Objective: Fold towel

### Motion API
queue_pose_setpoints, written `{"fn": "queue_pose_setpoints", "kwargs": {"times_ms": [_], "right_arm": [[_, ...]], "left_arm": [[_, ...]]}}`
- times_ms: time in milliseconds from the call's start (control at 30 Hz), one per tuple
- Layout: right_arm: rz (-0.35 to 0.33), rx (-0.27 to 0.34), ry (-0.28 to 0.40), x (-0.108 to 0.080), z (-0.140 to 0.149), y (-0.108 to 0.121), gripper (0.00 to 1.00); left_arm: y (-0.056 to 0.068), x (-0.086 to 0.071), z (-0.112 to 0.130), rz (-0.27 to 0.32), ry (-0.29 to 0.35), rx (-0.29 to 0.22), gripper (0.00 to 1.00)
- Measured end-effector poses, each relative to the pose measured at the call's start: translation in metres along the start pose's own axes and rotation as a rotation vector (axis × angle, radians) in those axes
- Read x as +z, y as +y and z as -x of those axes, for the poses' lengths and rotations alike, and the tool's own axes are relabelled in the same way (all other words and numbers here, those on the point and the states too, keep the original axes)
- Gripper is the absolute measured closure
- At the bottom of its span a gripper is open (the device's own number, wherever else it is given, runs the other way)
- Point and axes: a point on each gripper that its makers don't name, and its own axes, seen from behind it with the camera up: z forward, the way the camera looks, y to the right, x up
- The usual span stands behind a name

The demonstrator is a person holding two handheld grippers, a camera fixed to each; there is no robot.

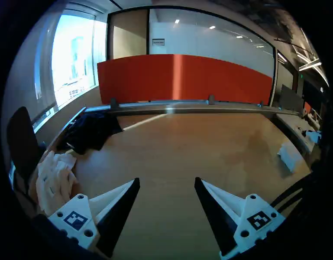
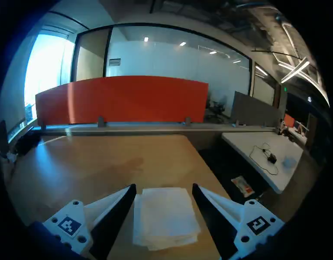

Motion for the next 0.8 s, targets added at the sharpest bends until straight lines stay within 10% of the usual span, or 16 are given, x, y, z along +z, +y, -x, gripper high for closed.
{"fn": "queue_pose_setpoints", "kwargs": {"times_ms": [800], "right_arm": [[-0.067, 0.041, 0.162, -0.016, -0.060, -0.065, 0.00]], "left_arm": [[-0.020, -0.003, -0.064, -0.027, 0.236, -0.066, 0.06]]}}
